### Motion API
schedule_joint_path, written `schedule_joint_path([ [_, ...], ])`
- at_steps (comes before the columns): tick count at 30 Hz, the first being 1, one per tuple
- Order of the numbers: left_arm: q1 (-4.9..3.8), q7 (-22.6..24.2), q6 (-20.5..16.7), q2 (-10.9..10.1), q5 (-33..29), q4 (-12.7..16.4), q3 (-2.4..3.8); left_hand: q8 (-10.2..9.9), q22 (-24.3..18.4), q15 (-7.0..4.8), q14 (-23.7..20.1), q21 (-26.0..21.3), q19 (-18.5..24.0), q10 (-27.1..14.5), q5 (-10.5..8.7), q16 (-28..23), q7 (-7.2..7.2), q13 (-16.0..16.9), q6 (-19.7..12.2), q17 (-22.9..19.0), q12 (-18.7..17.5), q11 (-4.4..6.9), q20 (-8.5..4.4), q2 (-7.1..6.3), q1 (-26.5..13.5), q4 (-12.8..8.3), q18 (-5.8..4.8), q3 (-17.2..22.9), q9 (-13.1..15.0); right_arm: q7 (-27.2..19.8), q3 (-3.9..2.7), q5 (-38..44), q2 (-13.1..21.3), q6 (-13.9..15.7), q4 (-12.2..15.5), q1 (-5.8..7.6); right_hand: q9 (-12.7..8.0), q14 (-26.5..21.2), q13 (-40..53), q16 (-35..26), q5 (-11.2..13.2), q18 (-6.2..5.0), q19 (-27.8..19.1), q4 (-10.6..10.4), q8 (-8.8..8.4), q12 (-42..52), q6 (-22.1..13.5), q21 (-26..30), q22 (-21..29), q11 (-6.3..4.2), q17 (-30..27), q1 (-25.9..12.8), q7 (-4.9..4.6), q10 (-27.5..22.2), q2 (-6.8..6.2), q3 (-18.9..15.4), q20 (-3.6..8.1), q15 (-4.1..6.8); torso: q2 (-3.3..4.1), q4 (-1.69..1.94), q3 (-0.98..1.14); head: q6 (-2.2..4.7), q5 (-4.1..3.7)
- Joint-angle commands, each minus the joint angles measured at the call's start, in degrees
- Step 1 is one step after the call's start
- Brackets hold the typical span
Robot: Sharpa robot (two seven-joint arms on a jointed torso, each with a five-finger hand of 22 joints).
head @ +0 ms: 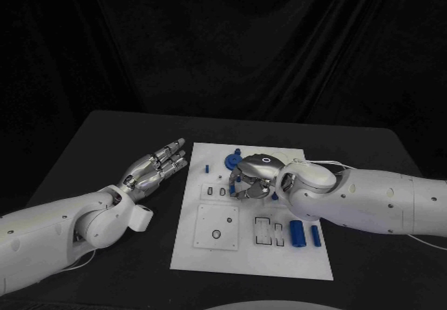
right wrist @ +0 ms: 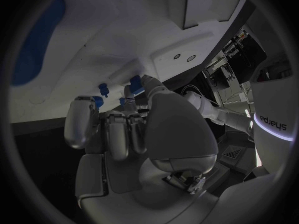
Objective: Assemble the parts on the task board
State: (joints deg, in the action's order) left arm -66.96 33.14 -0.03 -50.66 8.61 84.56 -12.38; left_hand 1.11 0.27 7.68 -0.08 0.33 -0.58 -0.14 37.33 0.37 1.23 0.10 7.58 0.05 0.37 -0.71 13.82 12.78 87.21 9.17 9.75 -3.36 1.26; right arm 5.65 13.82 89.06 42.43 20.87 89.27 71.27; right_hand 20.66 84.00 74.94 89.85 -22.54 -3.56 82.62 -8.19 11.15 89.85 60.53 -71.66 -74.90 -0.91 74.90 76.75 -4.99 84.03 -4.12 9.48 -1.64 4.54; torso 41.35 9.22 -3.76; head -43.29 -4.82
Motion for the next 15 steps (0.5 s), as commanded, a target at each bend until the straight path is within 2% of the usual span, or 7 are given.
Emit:
schedule_joint_path([
  [1,0.06,0.61,0.83,0.14,0.02,0.06,0.04,0.29,0.05,0.39,0.08,0.06,0.05,0.14,0.3,-0.37,0.16,-0.1,0.1,-0.05,-0.37,-0.42,0.51,-0.09,-0.6,-0.24,0.45,0.18,0.04,2.59,0.32,1.26,-0.11,-2.4,-0.53,-0.6,0.16,5.88,15.06,-0.37,0.17,-0.33,0.06,0.37,-0.11,0.15,1.14,0.4,-9.88,0.29,14.72,0.41,1.37,5.97,-0.02,0.0,-0.42,-0.36,0.04,-0.09,0.0,-0.04,0.05],
  [12,0.06,0.49,0.97,0.09,0.02,0.08,0.04,0.28,0.06,0.4,0.08,0.07,0.04,0.14,0.3,-0.37,0.16,-0.1,0.07,-0.05,-0.37,-0.47,0.53,-0.07,-0.62,-0.27,0.45,0.22,0.03,2.63,0.32,1.3,-0.26,-2.4,-0.64,-0.69,0.38,5.86,15.06,-0.49,0.87,-0.42,-0.02,0.93,-1.45,0.15,-1.04,0.82,-9.77,0.44,14.64,0.25,0.73,5.97,-0.05,0.31,-0.69,-0.57,0.02,-0.13,-0.03,-0.19,0.17],
  [15,0.06,0.49,1.0,0.09,0.02,0.1,0.04,0.28,0.06,0.4,0.08,0.07,0.04,0.14,0.3,-0.37,0.16,-0.1,0.07,-0.05,-0.37,-0.47,0.53,-0.07,-0.62,-0.27,0.45,0.22,0.03,2.02,0.32,1.3,-0.18,-1.41,-0.5,-0.7,1.13,5.87,15.06,-0.46,-1.81,-0.42,0.05,1.68,-1.24,0.15,-0.67,0.82,-9.8,0.49,14.66,0.59,0.8,5.97,0.1,0.9,-0.75,-0.6,0.0,-0.04,-0.05,-0.11,0.06],
])
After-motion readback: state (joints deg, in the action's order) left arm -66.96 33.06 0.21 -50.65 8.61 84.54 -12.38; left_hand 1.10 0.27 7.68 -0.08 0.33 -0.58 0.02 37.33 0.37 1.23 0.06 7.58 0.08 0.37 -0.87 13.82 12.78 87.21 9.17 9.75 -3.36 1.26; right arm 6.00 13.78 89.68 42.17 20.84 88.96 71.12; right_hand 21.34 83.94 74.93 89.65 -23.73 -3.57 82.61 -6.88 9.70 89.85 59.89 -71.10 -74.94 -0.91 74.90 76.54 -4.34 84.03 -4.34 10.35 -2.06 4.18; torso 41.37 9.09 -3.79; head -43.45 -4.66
